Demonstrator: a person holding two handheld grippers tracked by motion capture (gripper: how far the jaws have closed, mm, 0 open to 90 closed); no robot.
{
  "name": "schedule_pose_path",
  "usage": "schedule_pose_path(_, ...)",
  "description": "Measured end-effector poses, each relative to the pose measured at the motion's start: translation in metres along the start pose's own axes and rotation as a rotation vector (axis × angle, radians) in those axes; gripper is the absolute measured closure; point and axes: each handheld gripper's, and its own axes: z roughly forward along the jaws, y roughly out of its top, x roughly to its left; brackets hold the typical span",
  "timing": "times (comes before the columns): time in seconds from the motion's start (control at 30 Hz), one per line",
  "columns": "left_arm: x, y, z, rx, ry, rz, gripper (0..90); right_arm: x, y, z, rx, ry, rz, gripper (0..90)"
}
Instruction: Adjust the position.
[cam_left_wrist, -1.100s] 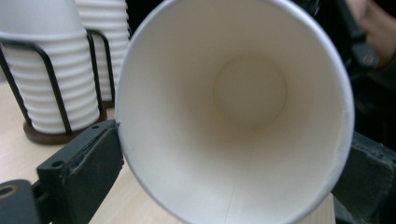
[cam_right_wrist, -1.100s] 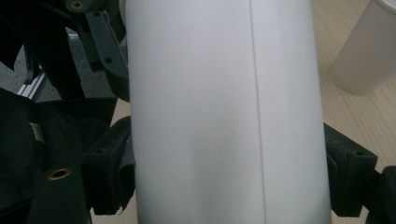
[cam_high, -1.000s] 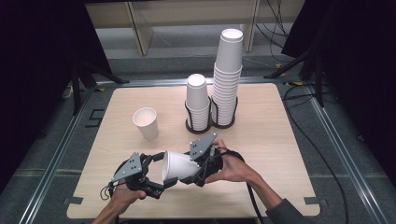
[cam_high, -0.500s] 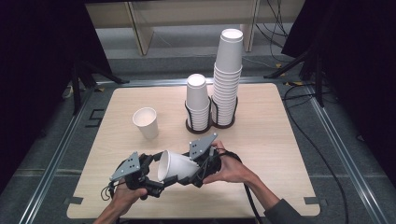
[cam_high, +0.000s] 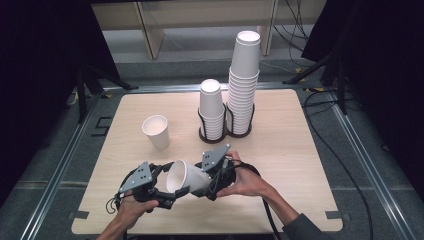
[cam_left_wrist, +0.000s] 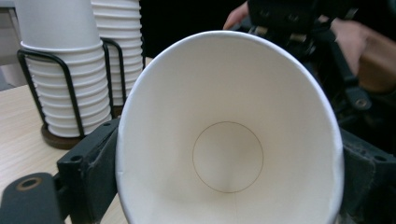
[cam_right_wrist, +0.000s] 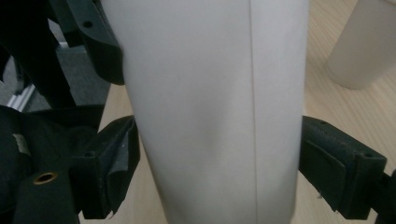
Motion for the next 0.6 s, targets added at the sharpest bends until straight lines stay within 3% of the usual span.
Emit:
schedule_pose_path(0.07,-0.001,0.000,0.003,0.015,-0.002,0.017,10.3,0.002,0.002,-0.001,0.028,-0.020,-0.019,15.9)
schedule_pose_path(0.1,-0.003,0.001,0.002,0.055,0.007,0.037,10.3,0.004,0.004,-0.001,0.041,-0.029,-0.033,16.1)
schedule_pose_path(0.17,-0.005,0.001,0.004,0.083,0.010,0.054,10.3,0.006,0.006,0.002,0.065,-0.036,-0.051,16.1)
schedule_pose_path(0.37,-0.008,0.001,0.007,0.123,0.000,0.084,10.3,0.012,0.007,0.014,0.140,-0.038,-0.104,18.0)
schedule_pose_path(0.43,-0.008,0.001,0.006,0.119,-0.002,0.082,10.1,0.012,0.007,0.015,0.141,-0.035,-0.114,19.5)
schedule_pose_path(0.5,-0.007,0.000,0.006,0.088,-0.009,0.053,9.2,0.012,0.006,0.015,0.132,-0.029,-0.099,20.2)
schedule_pose_path(0.57,-0.005,-0.001,0.005,0.041,-0.019,0.020,7.5,0.012,0.006,0.013,0.103,-0.008,-0.077,20.6)
schedule_pose_path(0.6,-0.003,-0.002,0.005,-0.012,-0.025,-0.007,6.9,0.011,0.006,0.011,0.080,-0.002,-0.071,20.7)
